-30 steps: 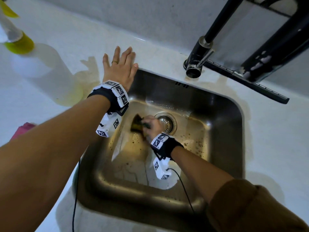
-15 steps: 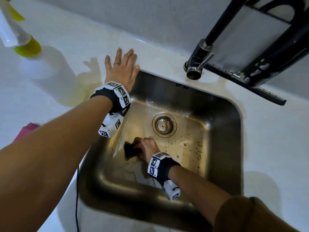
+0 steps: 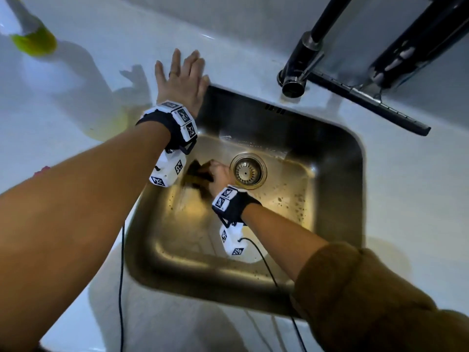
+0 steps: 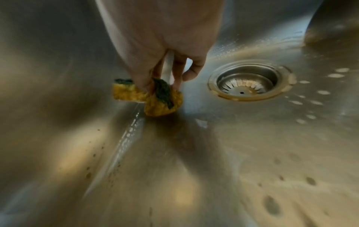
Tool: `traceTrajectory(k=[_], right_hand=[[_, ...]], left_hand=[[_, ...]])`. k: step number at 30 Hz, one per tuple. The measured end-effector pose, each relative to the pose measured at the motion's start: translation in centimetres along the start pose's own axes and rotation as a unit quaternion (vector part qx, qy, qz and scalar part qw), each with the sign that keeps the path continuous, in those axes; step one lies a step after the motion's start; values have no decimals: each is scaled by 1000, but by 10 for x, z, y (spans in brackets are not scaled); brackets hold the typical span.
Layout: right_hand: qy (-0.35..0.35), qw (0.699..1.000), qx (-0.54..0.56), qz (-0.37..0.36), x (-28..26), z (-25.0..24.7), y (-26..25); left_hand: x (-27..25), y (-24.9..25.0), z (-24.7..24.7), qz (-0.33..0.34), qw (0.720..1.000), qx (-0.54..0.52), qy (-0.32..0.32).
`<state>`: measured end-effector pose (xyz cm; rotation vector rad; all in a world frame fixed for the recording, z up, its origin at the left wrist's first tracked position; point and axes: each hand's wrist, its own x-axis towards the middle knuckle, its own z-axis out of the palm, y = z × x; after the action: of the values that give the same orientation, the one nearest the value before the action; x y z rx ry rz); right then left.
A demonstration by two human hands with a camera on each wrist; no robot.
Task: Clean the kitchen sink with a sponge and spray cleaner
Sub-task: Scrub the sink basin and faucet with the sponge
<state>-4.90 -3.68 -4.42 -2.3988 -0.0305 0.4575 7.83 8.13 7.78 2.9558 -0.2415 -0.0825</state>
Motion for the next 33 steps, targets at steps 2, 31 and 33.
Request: traceTrajectory(k=[2, 31, 33], right_hand=[[26, 1000, -9, 9, 15, 4, -9], [-143, 976, -157, -39, -33, 36, -43], [-218, 950, -206, -82, -44, 48, -44]], left_hand=[[1, -1, 1, 3, 1000, -1, 4], [-1, -1, 2, 5, 1000, -10, 0], [-1, -1, 3, 4, 1000, -3, 5]])
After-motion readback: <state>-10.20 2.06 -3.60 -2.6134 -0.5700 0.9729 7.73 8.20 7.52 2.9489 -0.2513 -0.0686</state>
